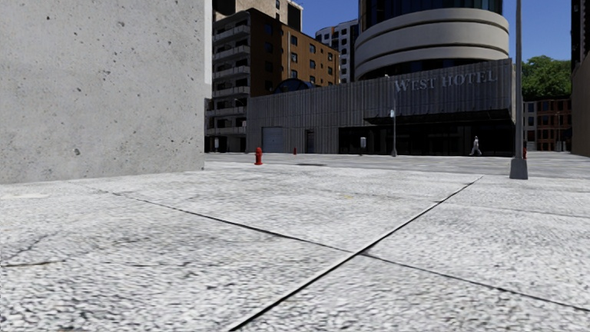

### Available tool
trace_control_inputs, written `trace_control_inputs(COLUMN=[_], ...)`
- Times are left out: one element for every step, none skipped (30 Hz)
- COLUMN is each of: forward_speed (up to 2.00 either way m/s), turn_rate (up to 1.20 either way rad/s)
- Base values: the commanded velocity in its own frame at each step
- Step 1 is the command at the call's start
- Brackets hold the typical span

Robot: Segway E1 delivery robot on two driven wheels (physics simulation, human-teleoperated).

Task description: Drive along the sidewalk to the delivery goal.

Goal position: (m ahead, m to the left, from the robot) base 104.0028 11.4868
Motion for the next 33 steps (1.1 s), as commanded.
trace_control_inputs(forward_speed=[2.00,2.00,2.00,2.00,2.00,2.00,2.00,2.00,2.00,2.00,2.00,2.00,2.00,2.00,2.00,2.00,2.00,2.00,2.00,2.00,2.00,2.00,2.00,2.00,2.00,2.00,2.00,2.00,2.00,2.00,2.00,2.00,2.00], turn_rate=[0.00,0.00,0.00,0.00,0.00,0.00,0.00,0.00,0.00,0.00,0.00,0.00,0.00,0.00,0.00,0.00,0.00,0.00,0.00,0.00,0.00,0.00,0.00,0.00,0.00,0.00,0.00,0.00,0.00,0.00,0.00,0.00,0.00])
